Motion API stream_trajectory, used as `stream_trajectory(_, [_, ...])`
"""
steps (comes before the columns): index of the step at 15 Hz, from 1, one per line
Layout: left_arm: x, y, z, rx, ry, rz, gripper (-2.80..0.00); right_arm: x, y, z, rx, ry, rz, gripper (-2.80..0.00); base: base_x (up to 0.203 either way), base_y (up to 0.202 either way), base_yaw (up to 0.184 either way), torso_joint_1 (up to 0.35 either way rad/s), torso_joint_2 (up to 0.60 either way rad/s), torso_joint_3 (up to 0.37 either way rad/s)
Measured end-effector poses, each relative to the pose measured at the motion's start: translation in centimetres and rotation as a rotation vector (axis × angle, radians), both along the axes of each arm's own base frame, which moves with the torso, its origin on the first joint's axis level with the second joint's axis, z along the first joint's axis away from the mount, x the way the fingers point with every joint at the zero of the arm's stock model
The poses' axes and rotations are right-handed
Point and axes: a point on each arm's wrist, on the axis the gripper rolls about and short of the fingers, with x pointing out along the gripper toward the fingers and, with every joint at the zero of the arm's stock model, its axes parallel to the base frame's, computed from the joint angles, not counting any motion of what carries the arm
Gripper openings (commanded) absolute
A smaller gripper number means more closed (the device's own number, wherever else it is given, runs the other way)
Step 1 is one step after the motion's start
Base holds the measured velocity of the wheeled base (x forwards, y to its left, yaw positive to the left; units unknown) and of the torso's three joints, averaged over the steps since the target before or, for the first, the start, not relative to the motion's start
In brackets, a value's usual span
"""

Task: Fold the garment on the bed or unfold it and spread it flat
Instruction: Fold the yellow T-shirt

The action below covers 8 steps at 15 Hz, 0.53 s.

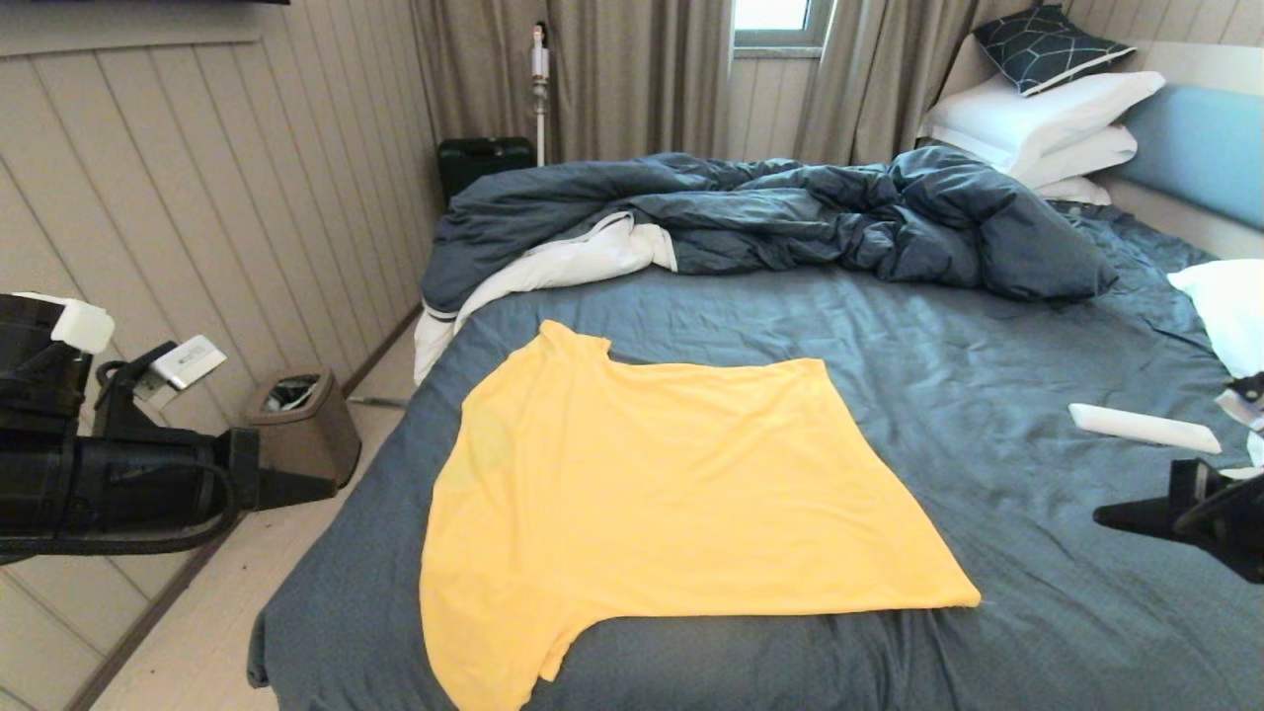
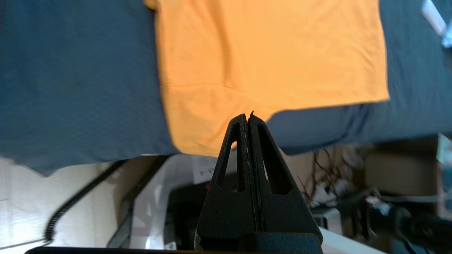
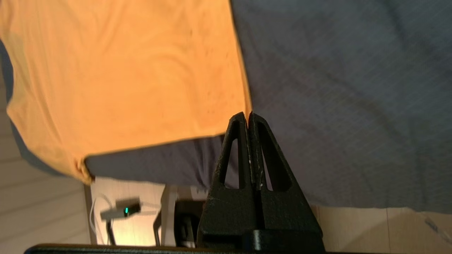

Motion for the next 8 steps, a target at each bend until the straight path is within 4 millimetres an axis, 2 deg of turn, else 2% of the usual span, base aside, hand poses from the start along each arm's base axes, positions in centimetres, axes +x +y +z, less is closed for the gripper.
stream_trajectory(8, [2.1,-1.8,-1.6,-0.012,0.03,-0.072,-2.8,0.7,0.5,-1.6,0.024,0.05,0.046,-2.8,0.0,0.0,0.0,0.0,0.0,0.0])
